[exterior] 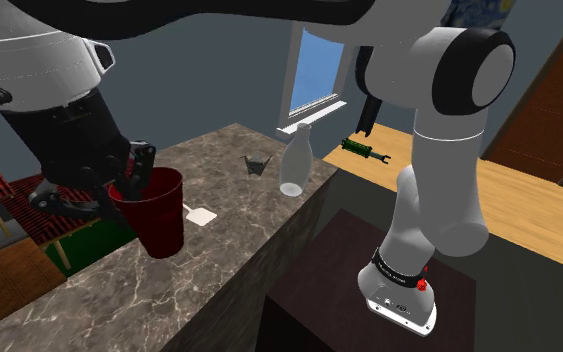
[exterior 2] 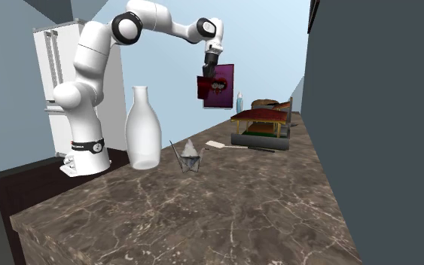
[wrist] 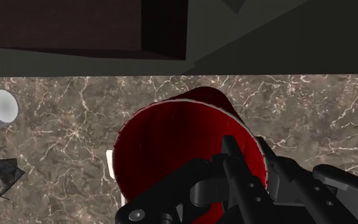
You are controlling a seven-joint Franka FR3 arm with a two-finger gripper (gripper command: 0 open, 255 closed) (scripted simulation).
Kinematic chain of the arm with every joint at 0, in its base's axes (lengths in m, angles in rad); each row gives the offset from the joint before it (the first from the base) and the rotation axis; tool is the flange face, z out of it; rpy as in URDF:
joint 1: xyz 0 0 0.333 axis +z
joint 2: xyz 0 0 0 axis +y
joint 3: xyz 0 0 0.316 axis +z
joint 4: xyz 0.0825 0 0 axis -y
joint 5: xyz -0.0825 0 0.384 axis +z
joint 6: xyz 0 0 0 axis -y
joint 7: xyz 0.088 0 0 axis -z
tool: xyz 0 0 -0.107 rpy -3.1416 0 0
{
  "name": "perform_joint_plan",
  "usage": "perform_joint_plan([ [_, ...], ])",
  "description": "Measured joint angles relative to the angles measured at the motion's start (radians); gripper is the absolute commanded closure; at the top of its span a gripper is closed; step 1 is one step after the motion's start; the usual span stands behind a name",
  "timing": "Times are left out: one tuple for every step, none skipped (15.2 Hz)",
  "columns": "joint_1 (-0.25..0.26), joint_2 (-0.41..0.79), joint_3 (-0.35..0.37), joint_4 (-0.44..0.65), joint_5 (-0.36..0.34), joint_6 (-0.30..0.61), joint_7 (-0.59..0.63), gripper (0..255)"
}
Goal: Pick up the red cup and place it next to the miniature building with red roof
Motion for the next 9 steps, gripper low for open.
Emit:
perform_joint_plan([
  [-0.004,-0.003,-0.001,-0.021,0.001,0.018,-0.001,255],
  [-0.007,-0.008,-0.001,-0.042,0.003,0.034,-0.001,255],
  [-0.008,-0.007,-0.001,-0.054,0.003,0.047,0.000,255],
  [-0.009,-0.010,-0.001,-0.069,0.004,0.059,0.001,255],
  [-0.011,-0.010,-0.001,-0.084,0.004,0.074,0.001,255],
  [-0.013,-0.012,-0.002,-0.100,0.005,0.088,0.002,255],
  [-0.015,-0.016,-0.002,-0.118,0.006,0.103,0.002,255],
  [-0.017,-0.017,-0.002,-0.134,0.007,0.117,0.002,255],
  [-0.021,-0.022,-0.003,-0.155,0.009,0.133,0.001,255],
])
